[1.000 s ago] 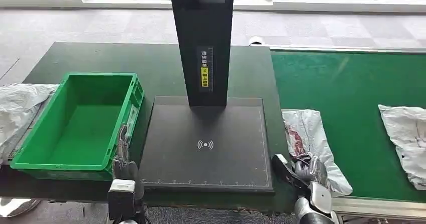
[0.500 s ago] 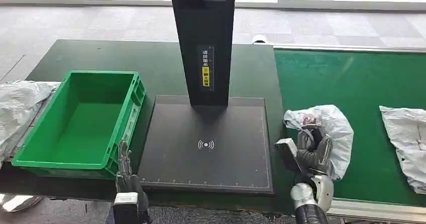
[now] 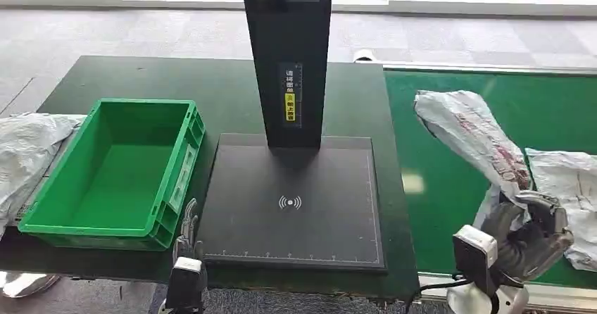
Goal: Moved the parcel from conveyor to table for the left to box.
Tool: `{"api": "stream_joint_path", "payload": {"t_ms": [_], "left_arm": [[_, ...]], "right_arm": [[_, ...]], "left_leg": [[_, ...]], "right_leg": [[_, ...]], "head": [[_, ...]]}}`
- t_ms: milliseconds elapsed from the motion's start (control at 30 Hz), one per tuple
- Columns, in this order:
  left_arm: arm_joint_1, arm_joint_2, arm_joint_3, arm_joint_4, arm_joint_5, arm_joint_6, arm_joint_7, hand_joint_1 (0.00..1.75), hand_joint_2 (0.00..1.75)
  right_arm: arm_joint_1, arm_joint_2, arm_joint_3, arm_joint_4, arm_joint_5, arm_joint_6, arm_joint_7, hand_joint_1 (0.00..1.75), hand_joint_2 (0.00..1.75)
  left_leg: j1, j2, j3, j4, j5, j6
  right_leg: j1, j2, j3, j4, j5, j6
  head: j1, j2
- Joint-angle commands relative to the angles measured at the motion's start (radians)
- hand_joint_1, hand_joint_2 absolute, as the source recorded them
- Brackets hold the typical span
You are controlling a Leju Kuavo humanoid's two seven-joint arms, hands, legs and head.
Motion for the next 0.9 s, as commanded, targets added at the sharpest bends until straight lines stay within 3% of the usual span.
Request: {"api": "stream_joint_path", "payload": {"t_ms": [33,333,400,433,500,567,600,667,900], "left_arm": [[-0.044,0.040,-0.057,0.081,0.004,-0.006,0.003,0.00,0.00],[-0.108,0.033,-0.087,0.125,0.020,-0.043,0.003,0.00,0.00],[-0.095,0.014,-0.072,0.101,-0.002,-0.060,0.003,0.00,0.00],[-0.115,-0.026,-0.079,0.130,-0.016,-0.050,0.003,0.00,0.00],[-0.130,-0.073,-0.079,0.134,-0.039,-0.056,0.003,0.00,0.00],[-0.169,-0.121,-0.078,0.179,-0.057,-0.057,0.003,0.00,0.00],[-0.177,-0.127,-0.077,0.188,-0.057,-0.058,0.003,0.00,0.00],[-0.167,-0.143,-0.065,0.144,-0.065,-0.081,0.003,0.00,0.00],[-0.147,-0.155,-0.054,0.104,-0.080,-0.084,0.003,0.00,0.00]], "right_arm": [[0.014,0.015,0.014,-0.061,-0.007,0.003,0.005,1.75,1.75],[0.050,0.031,0.127,-0.058,0.060,0.003,0.005,1.75,1.75],[0.057,0.033,0.223,0.032,0.069,0.003,0.005,1.75,1.75],[0.014,-0.008,0.257,0.160,0.061,0.003,0.005,1.75,1.75],[-0.069,-0.012,0.302,0.429,0.118,0.003,0.008,1.75,1.75],[-0.179,-0.027,0.389,0.705,0.027,0.051,0.005,1.75,1.75],[-0.195,-0.032,0.428,0.740,0.004,0.044,0.005,1.75,1.75],[-0.258,-0.051,0.618,0.909,-0.057,0.053,0.005,1.75,1.75],[-0.266,-0.039,0.656,0.946,-0.064,0.033,0.005,1.75,1.75]], "left_leg": [[0.000,0.000,0.000,-0.001,0.000,0.000],[0.000,0.000,0.000,-0.002,0.001,0.000],[0.000,0.000,0.001,-0.002,0.001,0.000],[0.001,0.001,0.001,-0.001,0.000,0.000],[0.001,0.003,0.002,-0.002,0.000,0.000],[0.001,0.004,0.003,-0.004,0.002,0.000],[0.002,0.005,0.003,-0.003,0.001,0.000],[0.002,0.007,0.003,-0.005,0.003,0.001],[0.000,0.001,0.000,-0.002,0.003,0.001]], "right_leg": [[0.001,-0.001,0.001,-0.001,0.000,0.000],[0.001,-0.001,0.000,-0.001,0.001,-0.001],[0.002,0.000,0.001,-0.002,0.001,-0.001],[0.002,0.001,0.001,-0.002,0.001,0.000],[0.003,0.003,0.002,-0.003,0.002,0.000],[0.003,0.003,0.003,-0.006,0.004,0.000],[0.003,0.005,0.003,-0.004,0.003,0.000],[0.004,0.007,0.003,-0.007,0.006,0.000],[0.002,0.000,0.001,-0.002,0.003,0.000]], "head": [[0.000,0.000],[0.000,0.000],[0.000,0.000],[0.000,0.000],[0.000,0.000],[0.000,0.000],[0.000,0.000],[0.000,0.000],[0.000,0.000]]}}
